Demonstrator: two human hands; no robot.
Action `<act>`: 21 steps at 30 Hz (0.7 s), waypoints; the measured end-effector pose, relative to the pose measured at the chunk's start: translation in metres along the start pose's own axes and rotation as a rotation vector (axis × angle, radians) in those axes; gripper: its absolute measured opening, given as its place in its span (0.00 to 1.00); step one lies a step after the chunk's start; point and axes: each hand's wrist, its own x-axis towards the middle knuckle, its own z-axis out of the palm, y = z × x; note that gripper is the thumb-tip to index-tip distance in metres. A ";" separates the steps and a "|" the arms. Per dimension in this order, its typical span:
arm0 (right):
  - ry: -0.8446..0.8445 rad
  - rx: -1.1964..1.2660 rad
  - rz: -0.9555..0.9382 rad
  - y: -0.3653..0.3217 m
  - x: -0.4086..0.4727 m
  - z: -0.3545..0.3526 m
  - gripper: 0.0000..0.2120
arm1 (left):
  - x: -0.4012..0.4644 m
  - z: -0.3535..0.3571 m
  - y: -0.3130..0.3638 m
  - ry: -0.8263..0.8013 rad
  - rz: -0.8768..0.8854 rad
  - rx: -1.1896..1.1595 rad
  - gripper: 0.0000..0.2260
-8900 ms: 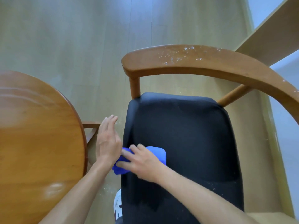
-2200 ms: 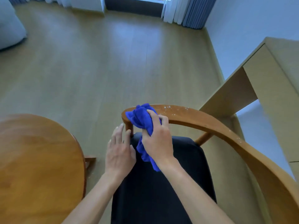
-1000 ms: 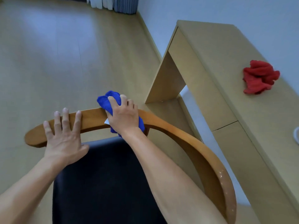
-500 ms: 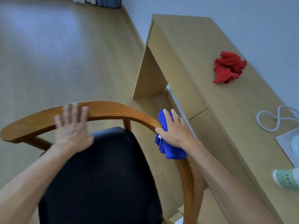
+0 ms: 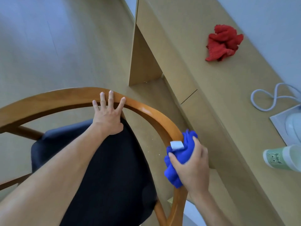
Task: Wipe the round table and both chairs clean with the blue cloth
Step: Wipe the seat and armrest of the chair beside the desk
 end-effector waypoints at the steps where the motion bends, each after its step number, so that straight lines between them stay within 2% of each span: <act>1: 0.039 0.048 0.052 0.009 -0.017 0.002 0.43 | 0.000 -0.001 0.003 0.004 -0.009 -0.014 0.40; 4: 0.146 0.025 0.044 0.019 -0.038 0.013 0.44 | 0.002 -0.002 0.010 0.027 -0.004 -0.060 0.38; 7: 0.198 -0.093 -0.108 0.003 -0.008 0.014 0.40 | -0.002 -0.004 0.036 0.039 0.155 -0.058 0.38; 9: 0.134 -0.205 -0.231 -0.024 0.036 0.020 0.37 | -0.002 -0.001 0.056 0.035 0.207 -0.100 0.39; 12: -0.061 -0.300 -0.340 -0.067 0.090 0.040 0.33 | -0.003 0.012 0.072 0.051 0.282 -0.089 0.41; 14: -0.082 -0.284 -0.328 -0.072 0.096 0.046 0.32 | -0.006 0.014 0.071 0.037 0.293 -0.102 0.42; 18: 0.138 -0.105 -0.210 -0.031 0.049 0.034 0.35 | -0.010 -0.003 0.071 -0.025 0.262 -0.138 0.41; 21: 0.213 0.023 -0.043 0.001 0.003 0.026 0.39 | -0.012 -0.008 0.076 -0.062 0.249 -0.161 0.41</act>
